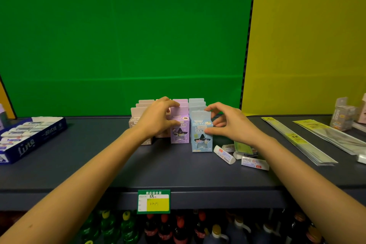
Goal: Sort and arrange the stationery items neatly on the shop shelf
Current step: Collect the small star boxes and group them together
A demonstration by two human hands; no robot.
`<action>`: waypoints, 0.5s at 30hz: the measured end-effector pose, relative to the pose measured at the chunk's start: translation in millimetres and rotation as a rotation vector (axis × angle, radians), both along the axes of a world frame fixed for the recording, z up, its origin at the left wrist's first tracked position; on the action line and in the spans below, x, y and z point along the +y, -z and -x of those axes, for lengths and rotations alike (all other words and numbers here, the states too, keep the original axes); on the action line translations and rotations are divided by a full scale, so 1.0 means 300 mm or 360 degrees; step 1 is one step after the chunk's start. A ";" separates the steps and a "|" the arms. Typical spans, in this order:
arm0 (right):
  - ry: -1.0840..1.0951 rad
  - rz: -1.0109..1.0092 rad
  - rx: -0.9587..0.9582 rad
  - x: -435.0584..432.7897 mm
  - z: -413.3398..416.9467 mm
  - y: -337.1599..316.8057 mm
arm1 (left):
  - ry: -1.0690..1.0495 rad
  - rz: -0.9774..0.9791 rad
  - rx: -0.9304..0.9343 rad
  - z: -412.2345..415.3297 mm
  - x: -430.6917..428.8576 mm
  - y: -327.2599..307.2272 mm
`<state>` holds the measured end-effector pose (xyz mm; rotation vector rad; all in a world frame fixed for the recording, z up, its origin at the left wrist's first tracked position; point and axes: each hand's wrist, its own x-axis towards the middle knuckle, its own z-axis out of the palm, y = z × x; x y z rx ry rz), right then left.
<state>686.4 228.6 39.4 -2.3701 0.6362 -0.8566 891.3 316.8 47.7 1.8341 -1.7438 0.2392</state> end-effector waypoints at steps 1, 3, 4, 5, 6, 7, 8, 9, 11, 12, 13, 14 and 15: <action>0.0000 -0.0003 -0.0005 0.001 0.001 0.001 | -0.0013 0.0006 -0.0038 -0.003 -0.003 0.001; -0.0001 0.0006 -0.0012 0.004 0.001 0.004 | -0.0048 0.0024 -0.0119 -0.006 -0.006 0.004; 0.0000 0.0020 -0.0014 0.005 0.000 0.006 | -0.0063 0.0034 -0.0139 -0.007 -0.007 0.005; 0.0002 0.0036 -0.0017 0.006 0.000 0.008 | -0.0070 0.0043 -0.0145 -0.006 -0.008 0.006; 0.0002 0.0049 -0.0021 0.006 -0.001 0.010 | -0.0071 0.0053 -0.0144 -0.004 -0.007 0.008; 0.0002 0.0057 -0.0023 0.005 -0.002 0.012 | -0.0068 0.0064 -0.0144 -0.002 -0.005 0.009; 0.0003 0.0065 -0.0018 0.005 -0.002 0.013 | -0.0065 0.0075 -0.0147 0.000 -0.003 0.011; 0.0005 0.0074 -0.0004 0.005 0.000 0.014 | -0.0063 0.0087 -0.0152 0.001 0.000 0.012; 0.0010 0.0092 0.0028 0.002 0.008 0.014 | -0.0060 0.0102 -0.0167 0.001 0.005 0.014; 0.0015 0.0095 0.0025 -0.001 0.015 0.011 | -0.0057 0.0102 -0.0171 0.000 0.007 0.016; 0.0026 0.0094 0.0000 -0.005 0.023 0.006 | -0.0053 0.0099 -0.0174 0.000 0.009 0.016; 0.0052 0.0090 -0.0038 -0.010 0.034 -0.002 | -0.0052 0.0094 -0.0178 0.001 0.010 0.016; 0.0093 0.0086 -0.0074 -0.015 0.047 -0.012 | -0.0052 0.0089 -0.0185 0.002 0.012 0.014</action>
